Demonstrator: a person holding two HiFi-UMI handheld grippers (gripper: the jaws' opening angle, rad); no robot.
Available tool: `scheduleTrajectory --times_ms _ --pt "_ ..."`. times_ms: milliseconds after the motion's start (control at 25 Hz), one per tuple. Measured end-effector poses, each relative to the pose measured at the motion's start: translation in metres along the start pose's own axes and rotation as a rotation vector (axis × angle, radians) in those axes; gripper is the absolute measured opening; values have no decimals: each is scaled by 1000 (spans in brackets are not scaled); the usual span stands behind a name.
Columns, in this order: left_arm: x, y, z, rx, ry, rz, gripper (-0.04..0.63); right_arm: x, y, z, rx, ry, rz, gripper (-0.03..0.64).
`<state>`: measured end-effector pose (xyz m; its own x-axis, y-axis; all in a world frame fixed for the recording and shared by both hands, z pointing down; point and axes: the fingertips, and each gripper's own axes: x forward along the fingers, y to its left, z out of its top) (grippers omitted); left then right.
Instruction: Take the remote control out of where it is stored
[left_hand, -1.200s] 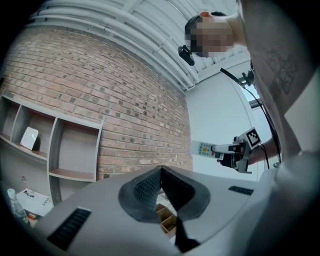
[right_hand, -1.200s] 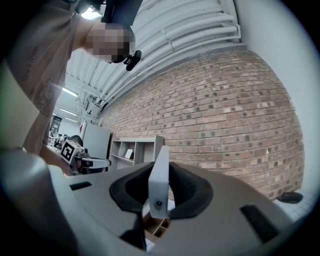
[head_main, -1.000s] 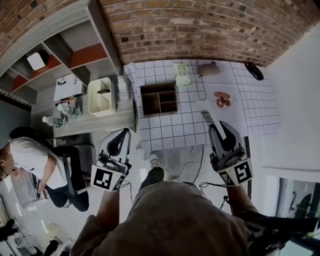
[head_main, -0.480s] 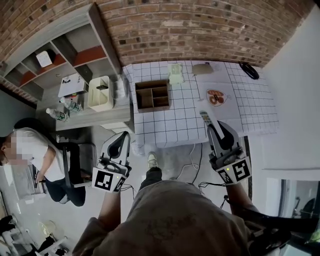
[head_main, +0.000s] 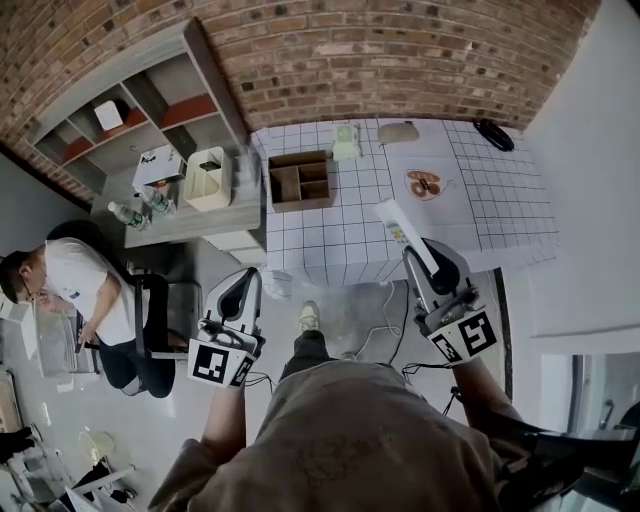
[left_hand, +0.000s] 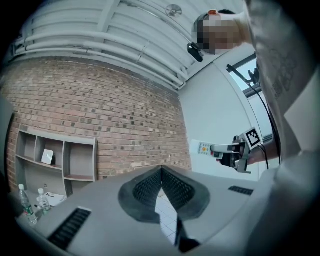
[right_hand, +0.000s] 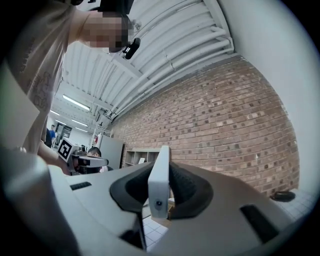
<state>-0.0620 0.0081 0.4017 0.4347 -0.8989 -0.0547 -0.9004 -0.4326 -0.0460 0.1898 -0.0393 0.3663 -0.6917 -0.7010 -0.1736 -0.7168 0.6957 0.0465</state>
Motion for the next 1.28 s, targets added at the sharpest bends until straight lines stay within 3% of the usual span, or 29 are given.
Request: scheduleTrajectory --times_ms 360,680,1280 --pt "-20 -52 17 31 -4 -43 5 -52 13 16 74 -46 3 84" --pt "-27 -82 20 16 -2 -91 5 -79 16 26 70 -46 -30 84" --pt "-41 -74 20 -2 13 -113 5 -75 34 30 85 -27 -35 84"
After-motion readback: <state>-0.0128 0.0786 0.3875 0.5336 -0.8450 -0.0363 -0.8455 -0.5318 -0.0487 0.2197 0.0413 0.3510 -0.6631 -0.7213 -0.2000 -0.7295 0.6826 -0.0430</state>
